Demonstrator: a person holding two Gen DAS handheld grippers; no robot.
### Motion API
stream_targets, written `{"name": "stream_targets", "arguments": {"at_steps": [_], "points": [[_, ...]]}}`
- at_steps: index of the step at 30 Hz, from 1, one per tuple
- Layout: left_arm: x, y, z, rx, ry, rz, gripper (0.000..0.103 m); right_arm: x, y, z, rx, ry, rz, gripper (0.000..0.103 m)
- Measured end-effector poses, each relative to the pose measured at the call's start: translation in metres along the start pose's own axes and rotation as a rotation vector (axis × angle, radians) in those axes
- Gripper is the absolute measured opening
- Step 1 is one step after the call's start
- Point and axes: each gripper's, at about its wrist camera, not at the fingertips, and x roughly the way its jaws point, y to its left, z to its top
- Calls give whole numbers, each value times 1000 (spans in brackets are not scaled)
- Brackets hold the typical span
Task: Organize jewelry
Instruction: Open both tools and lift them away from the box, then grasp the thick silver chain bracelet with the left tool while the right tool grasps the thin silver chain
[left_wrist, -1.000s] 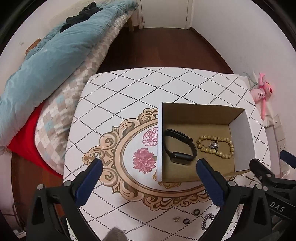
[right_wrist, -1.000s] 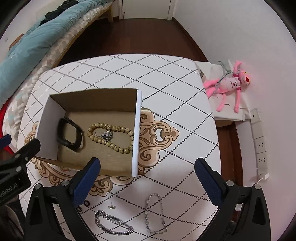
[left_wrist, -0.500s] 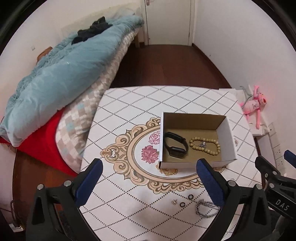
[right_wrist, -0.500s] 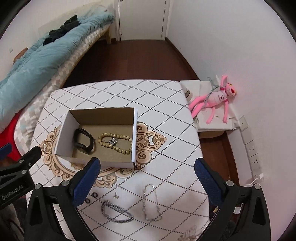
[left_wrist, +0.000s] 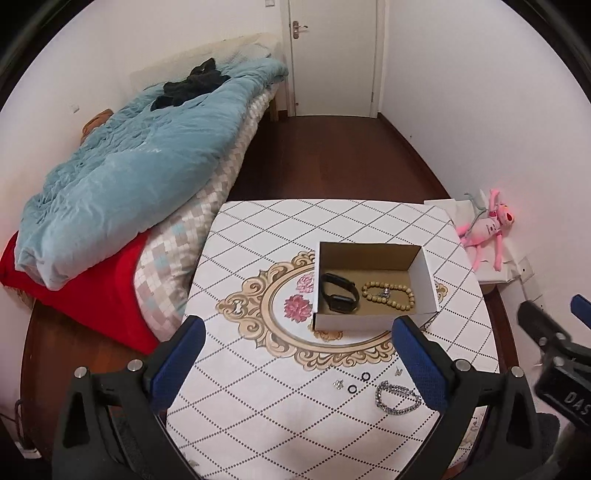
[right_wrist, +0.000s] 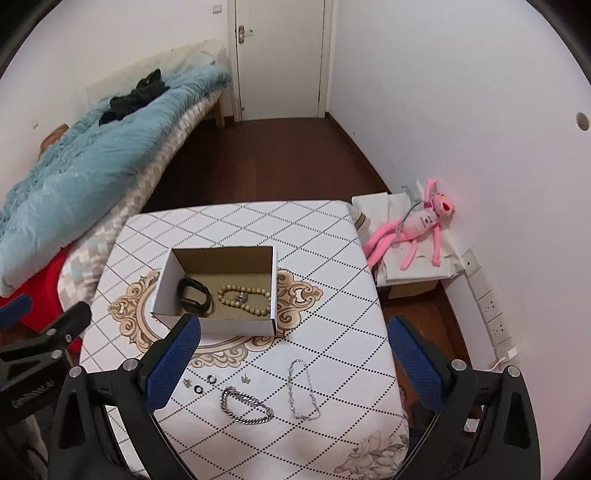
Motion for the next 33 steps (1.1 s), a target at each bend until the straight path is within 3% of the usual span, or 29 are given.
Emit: {"name": "stream_targets", "arguments": {"at_steps": [4, 8, 13, 14, 16, 23, 25, 29, 30, 31, 33], "points": [[0, -1, -8, 8, 13, 31, 103, -6, -10, -5, 28, 21, 19, 102], [17, -3, -24, 26, 39, 44, 103, 14, -21, -24, 60, 97, 33, 103], [62, -5, -54, 41, 140, 67, 103, 56, -31, -63, 89, 195, 72, 100], [73, -6, -62, 43, 166, 73, 103, 70, -32, -75, 97, 230, 85, 97], [91, -8, -76, 47, 212, 75, 103, 95, -36, -93, 125, 293, 102, 81], [127, -30, -108, 54, 319, -1, 103, 152, -49, -136, 165, 402, 54, 63], [131, -37, -112, 64, 329, -9, 102, 162, -49, -145, 146, 421, 26, 50], [138, -47, -117, 71, 348, -30, 102, 160, -41, -152, 98, 355, 20, 40], [139, -50, -119, 75, 351, -40, 102, 158, -39, -153, 97, 344, 56, 20], [140, -51, -119, 77, 352, -43, 102, 157, -35, -154, 94, 342, 70, 6], [139, -55, -120, 85, 352, -61, 102, 154, -30, -155, 81, 324, 70, 5]]}}
